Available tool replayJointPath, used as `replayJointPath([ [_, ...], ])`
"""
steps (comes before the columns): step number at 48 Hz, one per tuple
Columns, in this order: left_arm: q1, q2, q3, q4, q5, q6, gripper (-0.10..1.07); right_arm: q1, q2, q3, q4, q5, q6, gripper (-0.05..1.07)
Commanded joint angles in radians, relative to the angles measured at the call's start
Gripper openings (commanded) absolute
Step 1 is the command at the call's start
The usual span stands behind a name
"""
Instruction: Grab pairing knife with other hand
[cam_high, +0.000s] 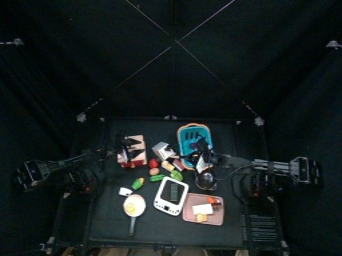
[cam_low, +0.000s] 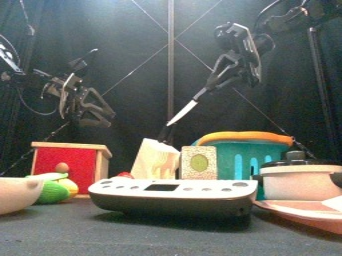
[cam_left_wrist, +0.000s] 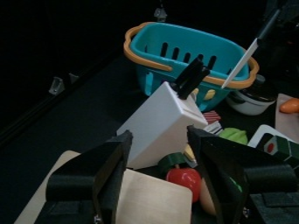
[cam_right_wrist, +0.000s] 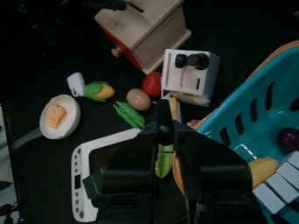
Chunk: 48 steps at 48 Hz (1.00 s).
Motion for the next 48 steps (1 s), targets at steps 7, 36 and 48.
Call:
replayJointPath([
  [7, 0.002, -0.002, -0.011, 0.0, -0.005, 0.002, 0.89, -0.002, -0.023, -0.009, -0.002, -0.014, -0.002, 0.5],
  [36, -0.144, -0.034, -0.025, 0.097, -0.264, 0.164, 0.89, 0.0, 0.061, 0.026, -0.097, -0.391, -0.011, 0.5],
  [48, -0.173, -0.032, -0.031, 0.028, -0.293, 0.187, 0.89, -0.006, 0.156, -0.032, -0.173, -0.453, -0.009, 0.5],
])
